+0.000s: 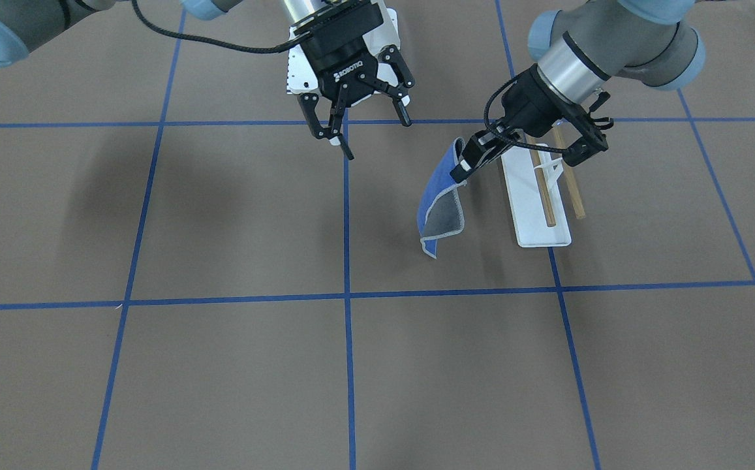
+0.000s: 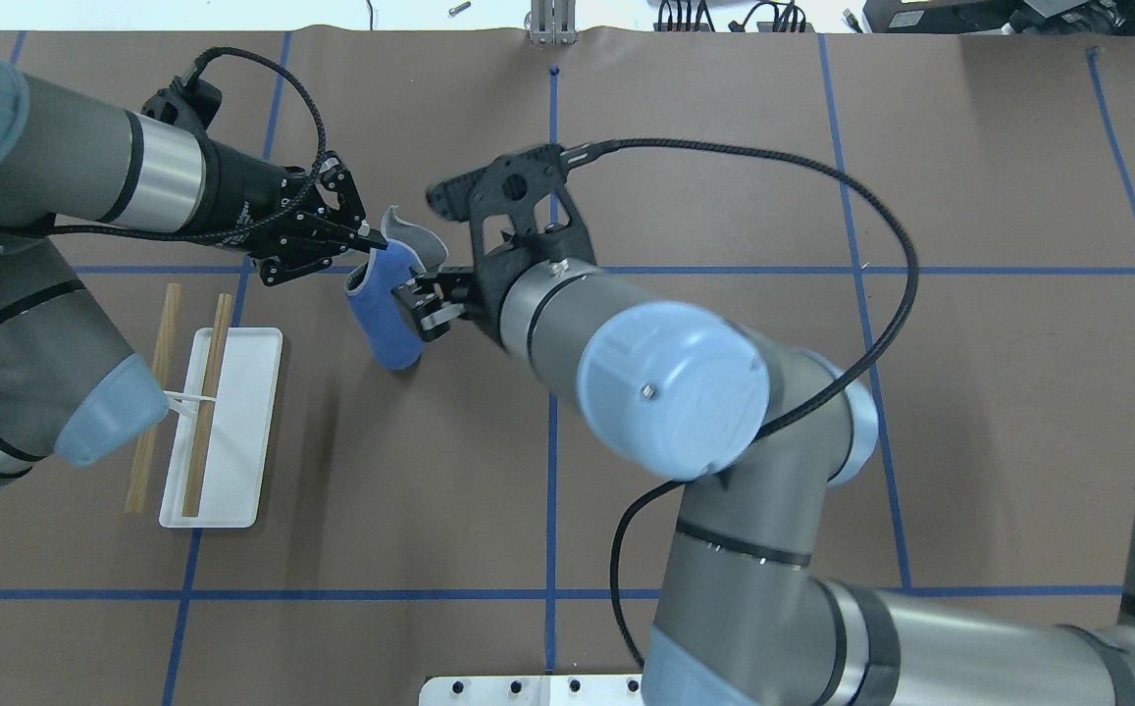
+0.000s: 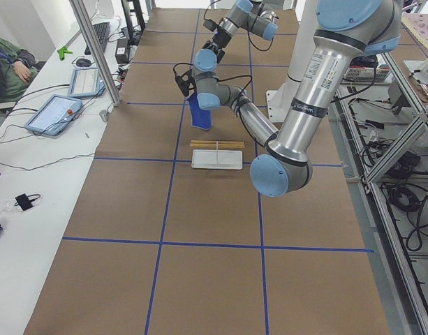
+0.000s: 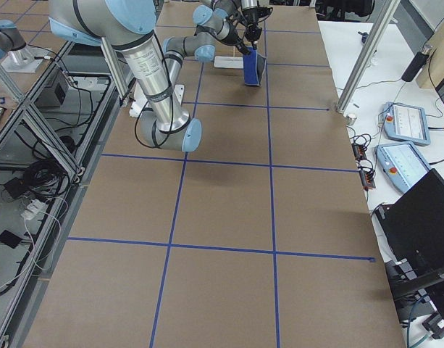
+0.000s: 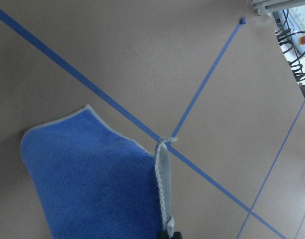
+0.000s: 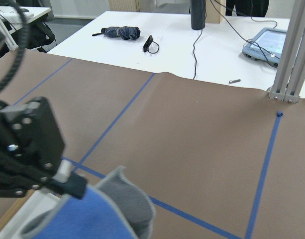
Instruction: Hang towel on rack
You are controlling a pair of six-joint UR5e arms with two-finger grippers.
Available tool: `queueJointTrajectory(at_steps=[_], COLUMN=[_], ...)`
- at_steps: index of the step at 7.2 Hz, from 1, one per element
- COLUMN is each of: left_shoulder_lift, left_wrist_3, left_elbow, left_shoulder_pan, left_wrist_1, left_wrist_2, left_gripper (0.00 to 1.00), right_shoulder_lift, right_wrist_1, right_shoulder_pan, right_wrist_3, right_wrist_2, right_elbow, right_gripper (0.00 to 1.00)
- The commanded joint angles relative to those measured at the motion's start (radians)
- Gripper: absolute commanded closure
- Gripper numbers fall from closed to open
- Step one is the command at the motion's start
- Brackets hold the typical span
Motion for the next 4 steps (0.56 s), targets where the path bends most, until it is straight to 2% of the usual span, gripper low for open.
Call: queueJointTrajectory(at_steps=[1,2,4], left_shoulder_lift=[0.084,0.144,0.285], left_wrist_3=[0.002,0.044,0.235], left_elbow=[-0.066,-0.098,-0.118], left_shoulder_pan=[-0.032,-0.038,-0.072], left_wrist_1=[-0.003,-0.003,-0.003], left_wrist_2=[-0.023,-0.025,-0.025], left_gripper=[1.00,1.00,1.00], right_shoulder_lift=[-0.119,-0.140,-0.140], right_wrist_1=[-0.006,-0.008,-0.008], right_shoulder_pan=[0.308,0.402,0.485], right_wrist_3=[0.000,-0.009,-0.184], right_wrist_2=[0.477,0.590,0.615], right_elbow=[-0.028,-0.083,-0.246], right_gripper=[0.00,0.00,0.00])
